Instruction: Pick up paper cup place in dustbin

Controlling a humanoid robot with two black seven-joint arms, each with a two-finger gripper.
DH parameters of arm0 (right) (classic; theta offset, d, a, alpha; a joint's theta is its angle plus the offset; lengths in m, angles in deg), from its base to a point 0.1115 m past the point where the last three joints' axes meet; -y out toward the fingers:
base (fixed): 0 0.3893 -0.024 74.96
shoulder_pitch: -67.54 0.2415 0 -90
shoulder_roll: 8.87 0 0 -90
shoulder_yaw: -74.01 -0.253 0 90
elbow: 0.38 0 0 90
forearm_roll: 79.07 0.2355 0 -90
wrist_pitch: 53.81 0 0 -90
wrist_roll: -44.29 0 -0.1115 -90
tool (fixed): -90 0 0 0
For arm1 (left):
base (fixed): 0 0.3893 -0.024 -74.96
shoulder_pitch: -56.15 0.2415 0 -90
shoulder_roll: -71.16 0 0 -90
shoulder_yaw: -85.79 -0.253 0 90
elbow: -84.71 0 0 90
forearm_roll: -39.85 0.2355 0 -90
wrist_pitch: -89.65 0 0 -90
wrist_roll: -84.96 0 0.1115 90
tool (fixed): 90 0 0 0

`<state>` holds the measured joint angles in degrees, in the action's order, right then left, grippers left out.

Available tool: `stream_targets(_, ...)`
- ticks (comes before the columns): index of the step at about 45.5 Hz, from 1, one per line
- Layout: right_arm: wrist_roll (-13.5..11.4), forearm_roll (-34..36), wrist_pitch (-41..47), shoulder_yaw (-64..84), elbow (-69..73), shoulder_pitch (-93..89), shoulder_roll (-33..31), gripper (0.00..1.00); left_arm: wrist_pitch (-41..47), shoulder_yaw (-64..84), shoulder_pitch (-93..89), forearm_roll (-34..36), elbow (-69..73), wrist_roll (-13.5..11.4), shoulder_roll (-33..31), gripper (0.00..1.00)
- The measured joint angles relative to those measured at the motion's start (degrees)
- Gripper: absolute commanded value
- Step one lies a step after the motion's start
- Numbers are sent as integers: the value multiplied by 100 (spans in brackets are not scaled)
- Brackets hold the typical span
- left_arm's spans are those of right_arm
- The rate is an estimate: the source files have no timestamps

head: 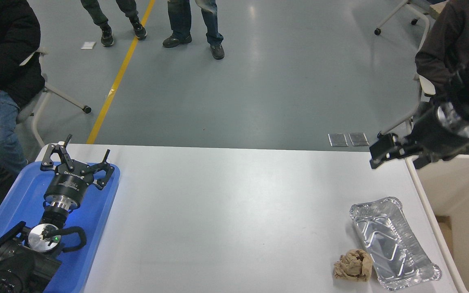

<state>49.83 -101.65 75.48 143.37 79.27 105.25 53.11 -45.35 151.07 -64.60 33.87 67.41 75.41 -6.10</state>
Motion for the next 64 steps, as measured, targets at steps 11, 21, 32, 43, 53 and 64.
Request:
stream_targets(11, 0, 52, 61, 15, 60, 131, 47, 100, 0, 2, -1, -5, -1, -3, 0, 99)
stream_targets(21, 0, 93, 86, 14, 82, 177, 52, 100, 0, 7, -1, -7, 2, -3, 1, 99)
stream_targets(32, 0, 136, 98, -4, 90, 194, 57, 100, 0, 10, -1, -8, 2, -3, 1, 99)
stream_targets(43, -12, 309, 128, 3, 93, 198, 47, 100, 0, 11, -1, -9, 2, -3, 1, 99)
stream_targets(53, -42, 675, 160, 19, 116, 198, 43, 100, 0, 11, -1, -9, 0, -3, 1, 99)
stream_targets(64, -50, 964, 176, 55, 249, 184, -47, 100, 0, 11, -1, -9, -1, -3, 1, 99)
